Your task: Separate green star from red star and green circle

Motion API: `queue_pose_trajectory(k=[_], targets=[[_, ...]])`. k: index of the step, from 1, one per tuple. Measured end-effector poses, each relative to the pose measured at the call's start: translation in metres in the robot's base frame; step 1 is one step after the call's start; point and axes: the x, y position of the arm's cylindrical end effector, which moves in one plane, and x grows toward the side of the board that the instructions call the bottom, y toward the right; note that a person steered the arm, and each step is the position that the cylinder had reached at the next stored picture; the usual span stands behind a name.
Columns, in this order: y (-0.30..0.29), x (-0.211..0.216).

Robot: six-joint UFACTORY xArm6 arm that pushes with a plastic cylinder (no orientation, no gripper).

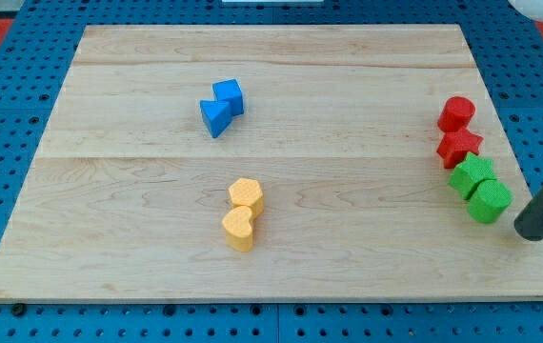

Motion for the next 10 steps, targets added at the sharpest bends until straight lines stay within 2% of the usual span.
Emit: queue_pose_trajectory(k=[2,5,7,8,10], targets=[[0.003,-0.009],[-0.069,-0.058],[-0.051,-0.069],[-0.052,-0.1],[-0.1,-0.093]])
